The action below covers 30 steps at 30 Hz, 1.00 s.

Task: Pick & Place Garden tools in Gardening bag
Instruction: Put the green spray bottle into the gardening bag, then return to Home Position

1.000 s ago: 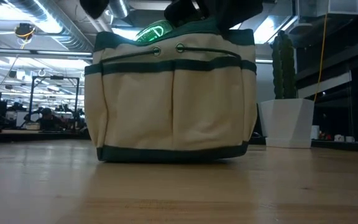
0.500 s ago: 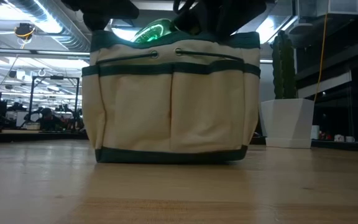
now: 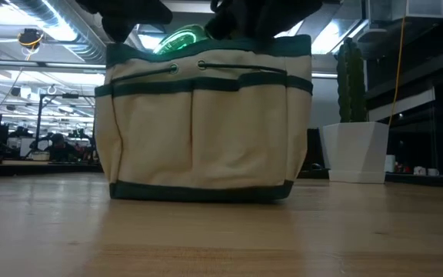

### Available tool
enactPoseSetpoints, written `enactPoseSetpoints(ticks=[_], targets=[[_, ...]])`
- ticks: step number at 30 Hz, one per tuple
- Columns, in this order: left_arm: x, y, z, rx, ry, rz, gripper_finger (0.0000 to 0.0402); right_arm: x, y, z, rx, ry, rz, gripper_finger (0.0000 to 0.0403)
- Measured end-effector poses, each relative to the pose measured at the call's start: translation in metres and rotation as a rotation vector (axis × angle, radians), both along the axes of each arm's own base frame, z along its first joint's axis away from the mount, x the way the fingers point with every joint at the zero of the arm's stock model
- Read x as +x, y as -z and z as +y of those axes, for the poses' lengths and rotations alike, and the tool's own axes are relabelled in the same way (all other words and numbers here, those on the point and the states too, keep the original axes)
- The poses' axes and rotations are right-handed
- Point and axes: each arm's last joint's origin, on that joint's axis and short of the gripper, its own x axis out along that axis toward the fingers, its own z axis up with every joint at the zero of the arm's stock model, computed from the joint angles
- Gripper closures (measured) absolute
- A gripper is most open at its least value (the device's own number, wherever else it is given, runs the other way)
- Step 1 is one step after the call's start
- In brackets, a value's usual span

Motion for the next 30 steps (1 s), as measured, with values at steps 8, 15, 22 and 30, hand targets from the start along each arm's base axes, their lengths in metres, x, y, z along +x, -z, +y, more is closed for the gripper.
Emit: enactPoseSetpoints(ticks=[8,15,22,30], targets=[[0.0,-0.001,0.002,0.028,-0.074,-0.016,0.0396,-0.004,-0.003,-0.005,0.018,0.026,0.041,0.0302],[0.0,-0.001,0.002,0.021,-0.057,-0.014,0.0394,-0.026,-0.047,-0.016,0.059,0.033,-0.049,0.0302],[0.0,0.0,0.0,0.012,0.004,-0.003,0.0397,-0.056,-0.088,-0.027,0.075,0.042,-0.136,0.0302],[0.001,-0.001,0.0,0.006,0.039,0.0,0.0396,-0.081,-0.072,-0.028,0.14,0.037,-0.132,0.0302]])
